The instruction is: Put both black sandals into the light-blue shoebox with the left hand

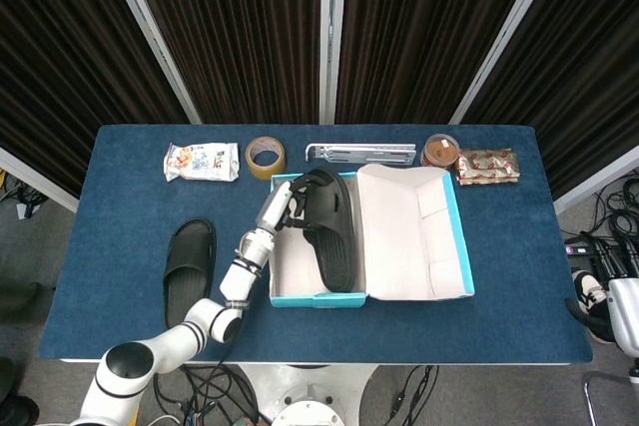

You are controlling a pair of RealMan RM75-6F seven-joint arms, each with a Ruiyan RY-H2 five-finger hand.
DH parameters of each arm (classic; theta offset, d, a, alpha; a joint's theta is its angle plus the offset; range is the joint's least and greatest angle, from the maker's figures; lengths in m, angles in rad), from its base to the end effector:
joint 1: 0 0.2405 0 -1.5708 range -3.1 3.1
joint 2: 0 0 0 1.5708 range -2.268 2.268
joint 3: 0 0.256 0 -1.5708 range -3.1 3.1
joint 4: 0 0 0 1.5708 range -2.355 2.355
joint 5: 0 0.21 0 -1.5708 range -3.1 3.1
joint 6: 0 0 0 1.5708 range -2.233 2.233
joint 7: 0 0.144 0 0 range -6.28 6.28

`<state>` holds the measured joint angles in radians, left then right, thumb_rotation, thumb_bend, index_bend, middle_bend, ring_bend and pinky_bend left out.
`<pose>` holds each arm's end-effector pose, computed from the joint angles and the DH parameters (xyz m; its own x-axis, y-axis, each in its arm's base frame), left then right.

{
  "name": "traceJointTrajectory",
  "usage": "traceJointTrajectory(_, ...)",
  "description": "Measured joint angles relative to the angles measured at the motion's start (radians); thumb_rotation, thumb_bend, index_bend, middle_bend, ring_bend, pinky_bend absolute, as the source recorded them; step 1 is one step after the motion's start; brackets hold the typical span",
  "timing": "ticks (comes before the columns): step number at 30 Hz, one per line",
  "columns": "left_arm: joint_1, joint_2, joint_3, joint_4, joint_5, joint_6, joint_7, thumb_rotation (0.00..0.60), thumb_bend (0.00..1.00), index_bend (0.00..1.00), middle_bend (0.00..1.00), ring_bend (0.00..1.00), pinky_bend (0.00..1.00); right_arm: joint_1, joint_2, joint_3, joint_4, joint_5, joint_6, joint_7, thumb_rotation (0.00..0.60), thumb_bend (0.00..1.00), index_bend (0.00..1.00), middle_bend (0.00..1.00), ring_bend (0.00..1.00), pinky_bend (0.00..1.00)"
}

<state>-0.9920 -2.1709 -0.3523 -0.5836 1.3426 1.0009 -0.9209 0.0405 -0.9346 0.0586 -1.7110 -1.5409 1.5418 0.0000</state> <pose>-0.0721 0.3985 -0.1196 -0.4984 0.3752 0.7815 0.7761 -0.2087 0.5951 -0.2998 -0.1684 0.2134 0.4734 0.0482 0.8795 -0.8802 -0.0140 0.4745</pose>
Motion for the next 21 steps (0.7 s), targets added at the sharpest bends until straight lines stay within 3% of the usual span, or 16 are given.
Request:
traceJointTrajectory(15, -0.008, 0.011, 0.0, -0.055, -0.046, -0.149, 0.007, 0.6, 0.09, 0.48, 0.55, 0.83, 0.62, -0.004, 0.004, 0.002, -0.005, 0.007, -0.001, -0.002, 0.6, 0.07, 0.08, 0.16, 0.03, 0.09)
traceJointTrajectory(21, -0.011, 0.014, 0.018, -0.049, -0.036, -0.164, 0.055, 0.6, 0.09, 0.39, 0.48, 0.81, 0.58, -0.011, 0.009, 0.002, -0.014, 0.007, 0.009, -0.007, 0.6, 0.07, 0.08, 0.16, 0.03, 0.09)
